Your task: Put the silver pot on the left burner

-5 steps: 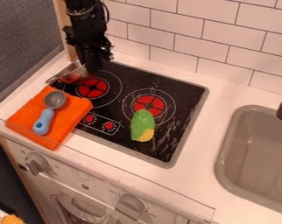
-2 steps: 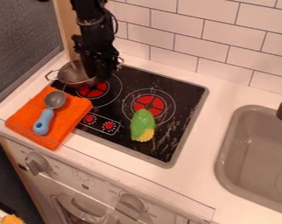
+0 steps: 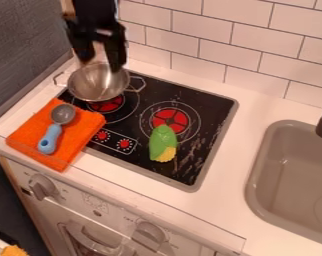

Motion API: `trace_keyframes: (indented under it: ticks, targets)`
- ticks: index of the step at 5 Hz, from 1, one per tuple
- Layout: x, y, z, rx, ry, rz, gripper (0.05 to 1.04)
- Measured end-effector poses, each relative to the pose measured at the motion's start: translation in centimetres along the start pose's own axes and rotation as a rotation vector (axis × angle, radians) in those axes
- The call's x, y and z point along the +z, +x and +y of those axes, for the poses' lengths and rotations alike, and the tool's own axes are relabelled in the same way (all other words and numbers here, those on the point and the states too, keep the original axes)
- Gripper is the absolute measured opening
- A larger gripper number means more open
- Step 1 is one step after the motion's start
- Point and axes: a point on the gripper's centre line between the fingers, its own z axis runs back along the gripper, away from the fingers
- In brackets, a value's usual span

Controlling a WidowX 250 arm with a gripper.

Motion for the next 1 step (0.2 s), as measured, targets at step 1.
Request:
trace_keyframes:
  ticks: [1]
  targets:
    - [0.76, -1.41, -0.89, 0.030, 0.016, 0.045, 1.010]
